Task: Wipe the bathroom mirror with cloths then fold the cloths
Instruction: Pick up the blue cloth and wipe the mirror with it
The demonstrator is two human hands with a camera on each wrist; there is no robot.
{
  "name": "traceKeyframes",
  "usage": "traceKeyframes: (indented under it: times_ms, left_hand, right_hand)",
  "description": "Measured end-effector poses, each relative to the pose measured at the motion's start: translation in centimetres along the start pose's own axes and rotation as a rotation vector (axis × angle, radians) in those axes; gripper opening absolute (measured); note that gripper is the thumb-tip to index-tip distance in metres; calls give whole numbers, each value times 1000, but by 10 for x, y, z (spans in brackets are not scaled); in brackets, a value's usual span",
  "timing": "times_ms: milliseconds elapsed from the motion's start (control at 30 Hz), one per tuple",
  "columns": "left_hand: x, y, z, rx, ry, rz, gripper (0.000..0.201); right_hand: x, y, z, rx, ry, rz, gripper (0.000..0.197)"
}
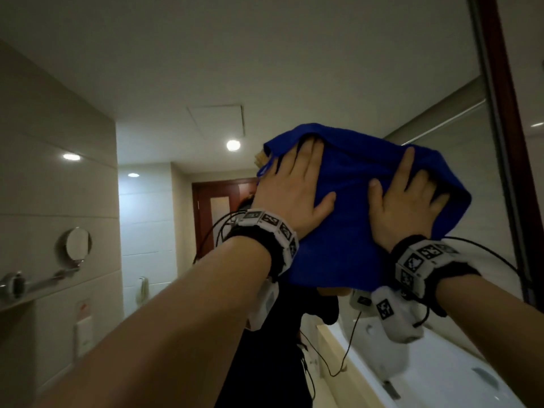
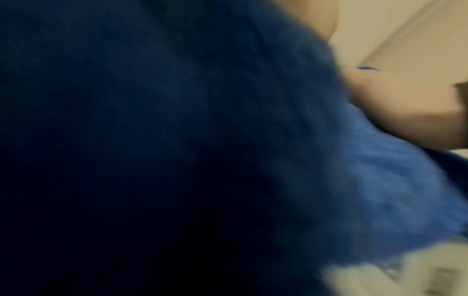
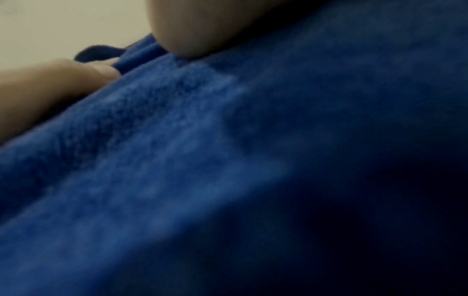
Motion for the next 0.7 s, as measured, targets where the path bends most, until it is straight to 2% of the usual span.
traceKeyframes:
  times_ms: [167, 300, 533, 700]
  left_hand:
    - [-107, 6, 58, -55, 58, -76, 83]
    - [-197, 6, 122, -78, 156, -93, 83]
    - [-347, 5, 220, -104, 326, -139, 87]
    - [-427, 3, 275, -93, 412, -133, 86]
  right_hand:
    - [-95, -34, 37, -67, 88, 6, 77]
    - [-190, -68, 77, -133, 163, -18, 78]
    - [-351, -128, 143, -161, 330, -2, 79]
    - [-444, -167, 186, -167, 388, -28, 78]
Point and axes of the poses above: each hand's wrist, its own z-axis away from the middle knuckle, its own y-axis out of the back of the hand, x = y × z, the point moved 1 cm from there along -z, towards the middle knuckle, and after that the axes turned 15 degrees about -z, right-handed, at the moved point
